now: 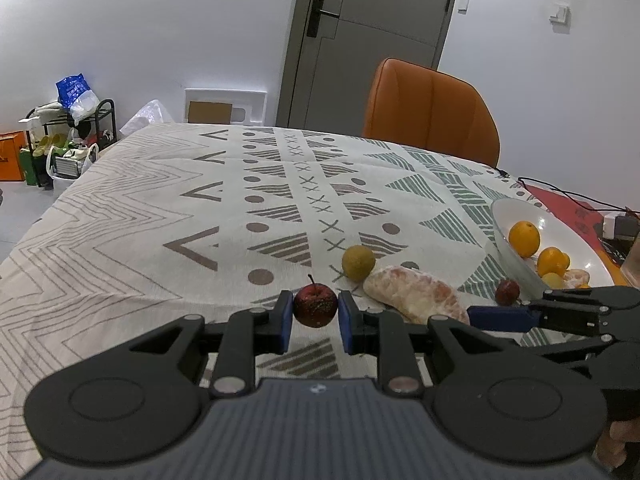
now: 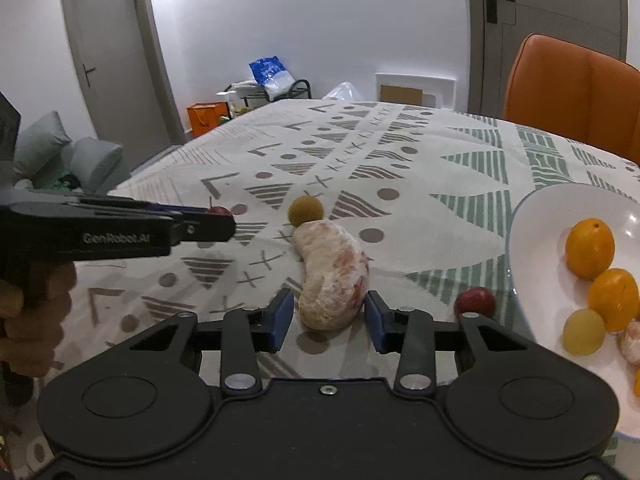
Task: Organize fruits
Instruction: 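Carry the pomelo segment into the plate and open the right tool while the left tool carries the plum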
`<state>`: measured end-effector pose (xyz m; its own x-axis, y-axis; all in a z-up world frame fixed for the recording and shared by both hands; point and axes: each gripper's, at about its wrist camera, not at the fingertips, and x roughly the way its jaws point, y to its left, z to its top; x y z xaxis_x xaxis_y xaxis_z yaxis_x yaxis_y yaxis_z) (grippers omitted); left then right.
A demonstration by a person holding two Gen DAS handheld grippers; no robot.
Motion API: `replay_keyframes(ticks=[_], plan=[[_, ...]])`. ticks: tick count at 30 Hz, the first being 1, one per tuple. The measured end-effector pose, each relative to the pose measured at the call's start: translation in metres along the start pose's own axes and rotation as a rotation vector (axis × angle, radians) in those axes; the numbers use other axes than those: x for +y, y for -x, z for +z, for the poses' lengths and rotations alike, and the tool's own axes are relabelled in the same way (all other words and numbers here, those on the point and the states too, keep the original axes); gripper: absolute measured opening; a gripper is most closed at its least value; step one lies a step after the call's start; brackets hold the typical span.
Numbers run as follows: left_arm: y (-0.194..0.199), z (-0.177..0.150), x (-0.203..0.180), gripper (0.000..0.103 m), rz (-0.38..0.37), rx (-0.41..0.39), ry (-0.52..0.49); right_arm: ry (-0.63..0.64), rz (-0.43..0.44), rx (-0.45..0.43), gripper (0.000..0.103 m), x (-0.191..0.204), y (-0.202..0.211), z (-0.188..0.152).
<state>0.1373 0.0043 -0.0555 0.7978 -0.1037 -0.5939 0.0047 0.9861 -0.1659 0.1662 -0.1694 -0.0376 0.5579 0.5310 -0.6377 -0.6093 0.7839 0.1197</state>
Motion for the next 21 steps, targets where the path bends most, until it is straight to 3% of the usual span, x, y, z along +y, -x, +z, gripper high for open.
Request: replay_keyframes(ticks=[9,21], plan=[[0.000,-0.002,0.003,0.023,0.001,0.000,0.007,-0.021,-0.018,-0.015,0.050,-0.002,-0.006,0.005],[-0.006,-0.003,0.019,0.023,0.014,0.012,0.037,0.021,-0.034,-0.022,0.054,0.004,-0.028,0.010]])
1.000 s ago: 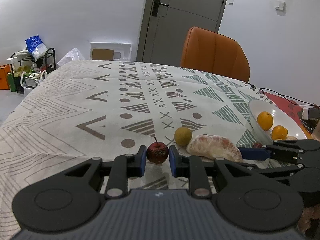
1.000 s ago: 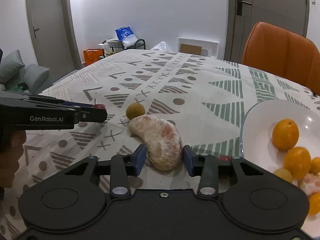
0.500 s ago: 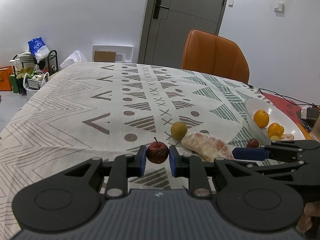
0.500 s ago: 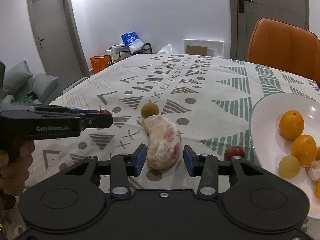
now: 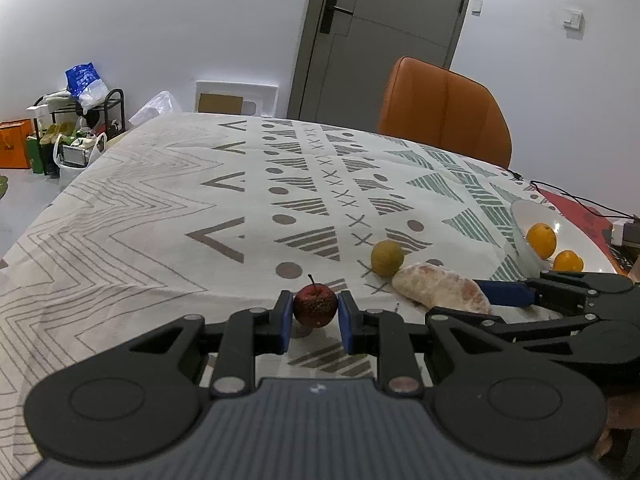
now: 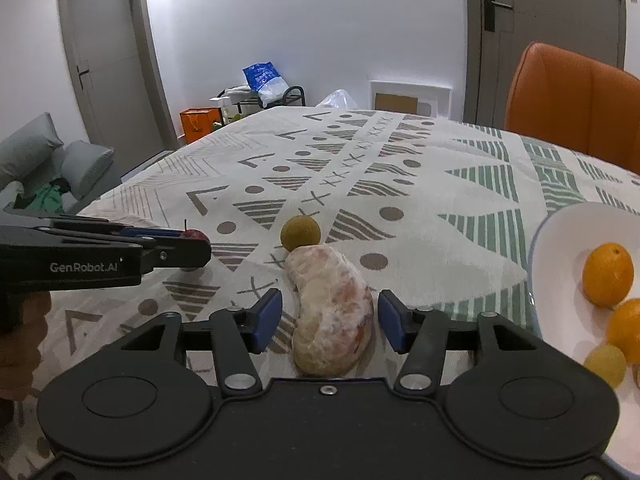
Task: Organize fruits
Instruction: 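Carry the pomelo segment into the plate and open the right tool while the left tool carries the plum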
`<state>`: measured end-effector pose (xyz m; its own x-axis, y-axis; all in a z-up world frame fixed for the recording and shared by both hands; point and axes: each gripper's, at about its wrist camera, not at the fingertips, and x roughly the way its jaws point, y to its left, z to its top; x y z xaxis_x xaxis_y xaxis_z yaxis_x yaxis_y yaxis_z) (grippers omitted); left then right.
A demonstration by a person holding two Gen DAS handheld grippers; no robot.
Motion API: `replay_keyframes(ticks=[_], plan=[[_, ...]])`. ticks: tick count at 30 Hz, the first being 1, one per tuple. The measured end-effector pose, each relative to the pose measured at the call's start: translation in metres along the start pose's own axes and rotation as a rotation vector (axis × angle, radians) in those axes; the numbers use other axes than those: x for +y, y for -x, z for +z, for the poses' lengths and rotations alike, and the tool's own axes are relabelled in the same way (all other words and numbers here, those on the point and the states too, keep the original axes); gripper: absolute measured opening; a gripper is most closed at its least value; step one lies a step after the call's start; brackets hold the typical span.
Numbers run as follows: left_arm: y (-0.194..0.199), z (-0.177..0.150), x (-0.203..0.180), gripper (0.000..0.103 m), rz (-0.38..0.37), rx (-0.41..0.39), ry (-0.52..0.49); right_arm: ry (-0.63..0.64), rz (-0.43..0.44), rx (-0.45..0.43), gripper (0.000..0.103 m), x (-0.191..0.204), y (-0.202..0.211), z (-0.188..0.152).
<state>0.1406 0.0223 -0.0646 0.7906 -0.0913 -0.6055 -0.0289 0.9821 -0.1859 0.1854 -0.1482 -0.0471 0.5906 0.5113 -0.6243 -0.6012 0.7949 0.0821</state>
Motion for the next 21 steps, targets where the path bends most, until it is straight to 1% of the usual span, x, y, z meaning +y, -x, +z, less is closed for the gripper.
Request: replay_keyframes(ticks=[2,3,4,8,21], plan=[[0.000,0.000,0.001,0.023,0.002,0.001,0.003,0.029,-0.010,0.000,0.047,0.005,-0.001,0.000],[0.000,0.000,0.001,0.023,0.001,0.000,0.004,0.047,-0.026,-0.001,0.038,0.007,-0.001,0.000],[0.001,0.000,0.001,0.023,0.001,-0.001,0.004,0.059,-0.032,-0.001,0.038,0.008,0.000,0.000],[0.005,0.001,-0.003,0.023,-0.005,-0.011,-0.004,0.055,-0.006,-0.003,0.037,0.010,0.008,-0.001],[0.010,0.006,-0.032,0.023,-0.048,-0.032,-0.053,-0.010,-0.054,-0.070,0.037,-0.011,0.049,-0.008]])
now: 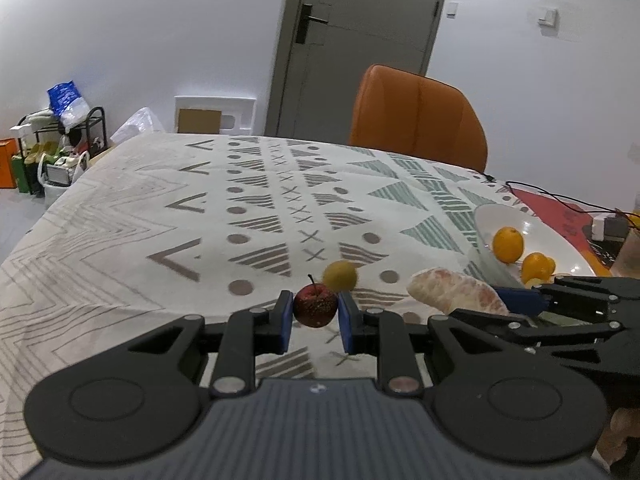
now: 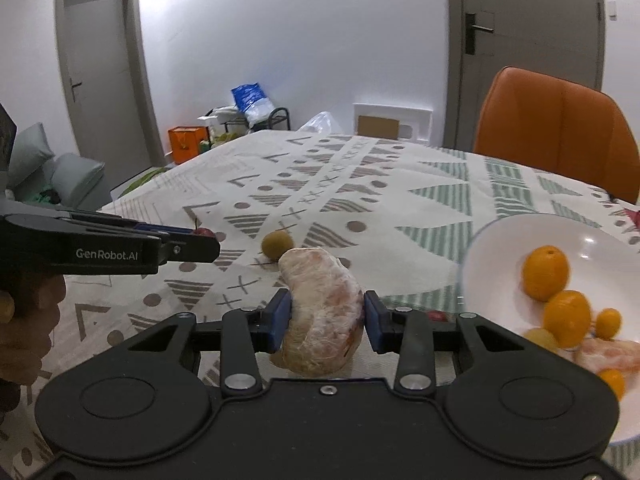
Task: Organize fruits
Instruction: 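Carry the pomelo segment into the plate and open the right tool while the left tool carries the plum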
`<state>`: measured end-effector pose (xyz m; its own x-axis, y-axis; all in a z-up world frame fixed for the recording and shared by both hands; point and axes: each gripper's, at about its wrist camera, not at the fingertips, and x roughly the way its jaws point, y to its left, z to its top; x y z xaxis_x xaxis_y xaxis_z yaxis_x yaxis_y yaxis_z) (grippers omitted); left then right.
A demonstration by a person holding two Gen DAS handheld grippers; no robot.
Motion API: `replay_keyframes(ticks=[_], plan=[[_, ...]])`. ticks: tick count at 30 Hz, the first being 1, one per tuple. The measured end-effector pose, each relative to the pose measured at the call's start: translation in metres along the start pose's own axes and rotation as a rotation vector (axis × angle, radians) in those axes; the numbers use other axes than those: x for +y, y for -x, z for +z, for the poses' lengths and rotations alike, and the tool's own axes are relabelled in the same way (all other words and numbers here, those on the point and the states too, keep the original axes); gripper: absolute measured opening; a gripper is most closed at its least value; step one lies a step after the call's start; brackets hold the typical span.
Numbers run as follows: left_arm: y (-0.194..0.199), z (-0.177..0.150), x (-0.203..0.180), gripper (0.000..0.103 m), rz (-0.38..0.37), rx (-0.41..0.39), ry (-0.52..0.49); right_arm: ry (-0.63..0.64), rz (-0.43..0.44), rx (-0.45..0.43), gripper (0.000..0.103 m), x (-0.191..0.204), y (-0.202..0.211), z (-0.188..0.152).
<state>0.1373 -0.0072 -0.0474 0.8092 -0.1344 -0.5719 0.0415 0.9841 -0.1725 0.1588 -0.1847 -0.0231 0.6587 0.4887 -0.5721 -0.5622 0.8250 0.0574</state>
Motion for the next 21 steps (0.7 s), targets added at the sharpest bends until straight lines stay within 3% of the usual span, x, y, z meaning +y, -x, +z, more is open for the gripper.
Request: replay_keyframes(ticks=[21], plan=[[-0.017,0.012,-0.057,0.023,-0.081,-0.002,-0.103,-0.092,-0.129,-0.063,0.037,-0.057,0.040,-0.008]])
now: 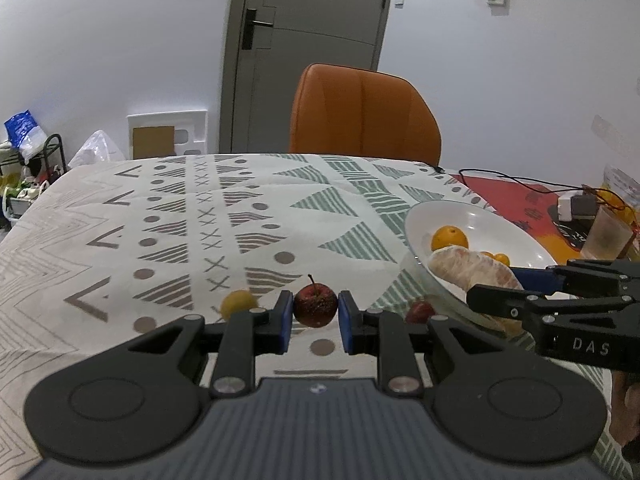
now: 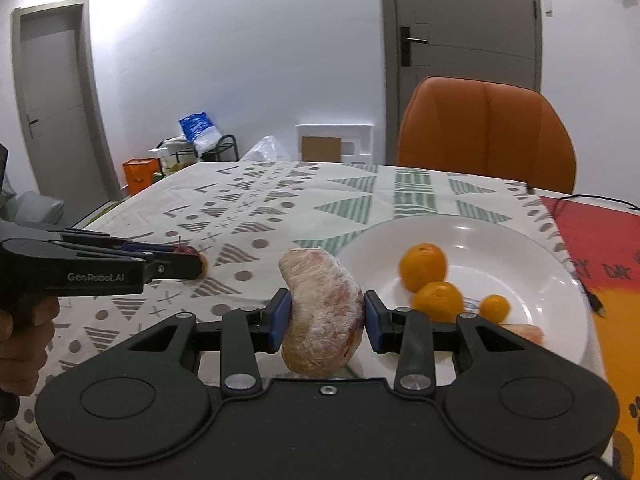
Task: Organize fruits
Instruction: 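Carry the pomelo segment into the plate and open the right tool while the left tool carries the plum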
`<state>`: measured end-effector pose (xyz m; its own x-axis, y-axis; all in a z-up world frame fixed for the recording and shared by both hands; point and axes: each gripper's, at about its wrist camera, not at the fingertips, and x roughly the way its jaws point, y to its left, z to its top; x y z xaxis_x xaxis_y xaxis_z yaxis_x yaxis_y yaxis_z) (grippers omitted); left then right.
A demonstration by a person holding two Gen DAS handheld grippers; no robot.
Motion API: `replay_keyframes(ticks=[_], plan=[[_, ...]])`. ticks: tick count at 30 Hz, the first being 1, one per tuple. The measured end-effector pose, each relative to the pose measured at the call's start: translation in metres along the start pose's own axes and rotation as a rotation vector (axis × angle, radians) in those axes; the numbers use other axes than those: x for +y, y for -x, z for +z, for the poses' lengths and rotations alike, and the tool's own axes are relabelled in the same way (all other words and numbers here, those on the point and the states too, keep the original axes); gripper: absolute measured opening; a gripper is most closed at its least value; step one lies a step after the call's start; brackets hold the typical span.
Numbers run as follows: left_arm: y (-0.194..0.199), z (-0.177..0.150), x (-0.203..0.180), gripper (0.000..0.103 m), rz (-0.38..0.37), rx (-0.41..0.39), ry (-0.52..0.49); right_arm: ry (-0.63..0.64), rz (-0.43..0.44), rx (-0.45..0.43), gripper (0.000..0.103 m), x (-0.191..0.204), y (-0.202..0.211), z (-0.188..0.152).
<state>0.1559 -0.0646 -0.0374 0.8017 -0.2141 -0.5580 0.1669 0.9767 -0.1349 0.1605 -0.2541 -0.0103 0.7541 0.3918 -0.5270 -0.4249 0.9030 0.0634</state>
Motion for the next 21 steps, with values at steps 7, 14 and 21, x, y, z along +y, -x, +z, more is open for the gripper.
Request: replay_keyframes(ticks=[7,14,21], plan=[[-0.006,0.002,-0.011,0.023,-0.006,0.007,-0.020,-0.028,-0.036,-0.008,0.037,-0.018,0.006,-0.005],[-0.009,0.004,-0.019,0.023,-0.009,0.009,-0.039,-0.057,-0.085,-0.017,0.037,-0.037,0.009,-0.009],[-0.013,0.009,-0.030,0.023,-0.014,0.005,-0.065,-0.098,-0.129,-0.048,0.064,-0.051,0.017,-0.013]])
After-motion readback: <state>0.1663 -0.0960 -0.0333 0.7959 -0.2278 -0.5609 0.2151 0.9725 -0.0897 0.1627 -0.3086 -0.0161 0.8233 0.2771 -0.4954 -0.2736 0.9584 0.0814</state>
